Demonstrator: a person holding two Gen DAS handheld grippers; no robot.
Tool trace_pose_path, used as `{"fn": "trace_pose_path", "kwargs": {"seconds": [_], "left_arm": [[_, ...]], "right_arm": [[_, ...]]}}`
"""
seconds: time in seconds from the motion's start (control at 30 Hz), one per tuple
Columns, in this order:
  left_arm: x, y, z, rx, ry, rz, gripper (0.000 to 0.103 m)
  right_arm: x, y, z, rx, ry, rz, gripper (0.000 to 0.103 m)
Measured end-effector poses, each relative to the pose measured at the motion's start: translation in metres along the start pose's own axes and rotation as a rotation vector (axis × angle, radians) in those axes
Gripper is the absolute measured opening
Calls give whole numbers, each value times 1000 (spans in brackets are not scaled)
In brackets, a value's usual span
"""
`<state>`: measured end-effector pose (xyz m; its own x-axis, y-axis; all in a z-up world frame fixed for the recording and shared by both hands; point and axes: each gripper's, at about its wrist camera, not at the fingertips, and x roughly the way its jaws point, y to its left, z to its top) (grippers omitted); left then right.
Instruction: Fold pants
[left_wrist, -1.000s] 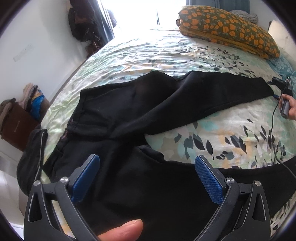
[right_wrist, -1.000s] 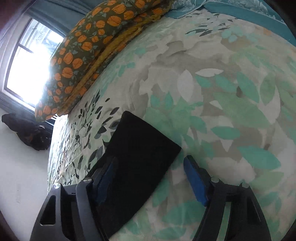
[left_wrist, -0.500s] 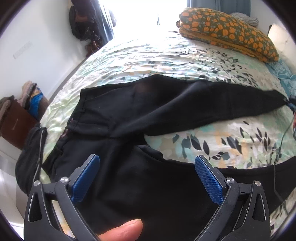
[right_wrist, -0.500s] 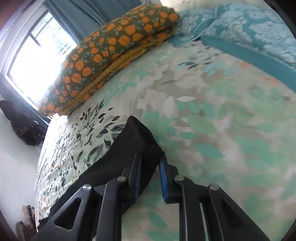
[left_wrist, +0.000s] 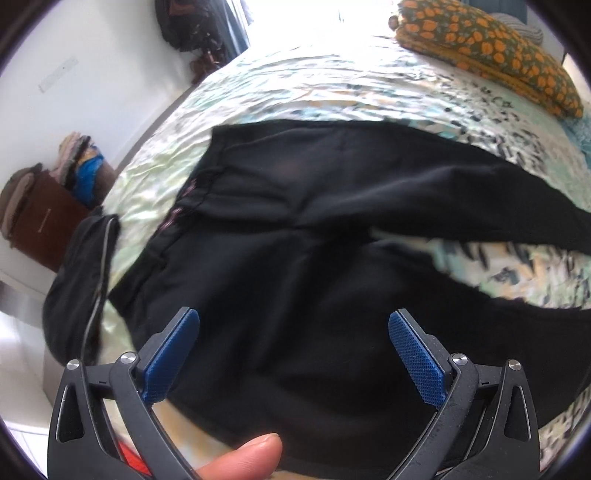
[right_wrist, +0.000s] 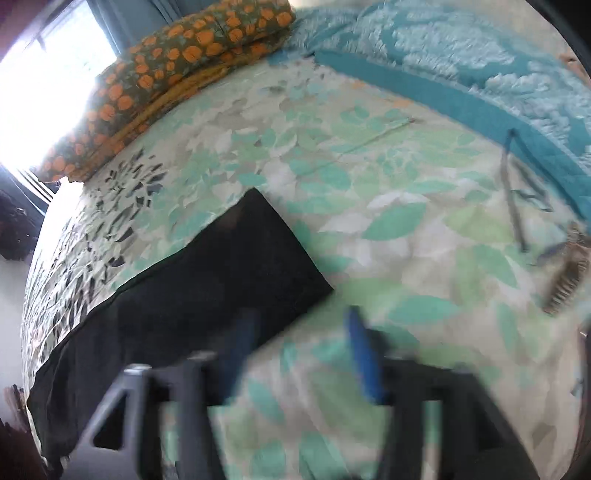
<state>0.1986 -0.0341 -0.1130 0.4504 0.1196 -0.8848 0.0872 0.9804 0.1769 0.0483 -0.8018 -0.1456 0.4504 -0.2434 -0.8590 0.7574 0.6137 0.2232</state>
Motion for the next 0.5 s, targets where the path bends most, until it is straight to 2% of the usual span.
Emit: {"fn": "trace_pose_path", "kwargs": {"seconds": [0.07, 0.17, 0.27, 0.33, 0.37, 0.43, 0.5], "left_arm": [[2, 13, -11, -12, 20, -3, 103], [-5, 19, -30, -3, 33, -23, 103], [-19, 16, -49, 38, 16, -52, 103], [-26, 10, -62, 51, 19, -78, 103], [-26, 8, -65, 51, 28, -91, 103], [-29, 1, -72, 51, 51, -114, 103], [-36, -8, -78, 54, 55, -129, 103]], "right_arm": [[-40, 0, -21, -49, -54, 33, 81], [-89, -13, -63, -120, -66, 69, 81], [-130, -50, -99, -75, -64, 48, 82], [-145, -77, -120, -13, -50, 6, 85], [-145, -83, -130, -17, -30, 16, 86], [-131, -93, -147, -71, 90, 99, 86], [-115, -93, -156, -123, 144, 139, 86]]}}
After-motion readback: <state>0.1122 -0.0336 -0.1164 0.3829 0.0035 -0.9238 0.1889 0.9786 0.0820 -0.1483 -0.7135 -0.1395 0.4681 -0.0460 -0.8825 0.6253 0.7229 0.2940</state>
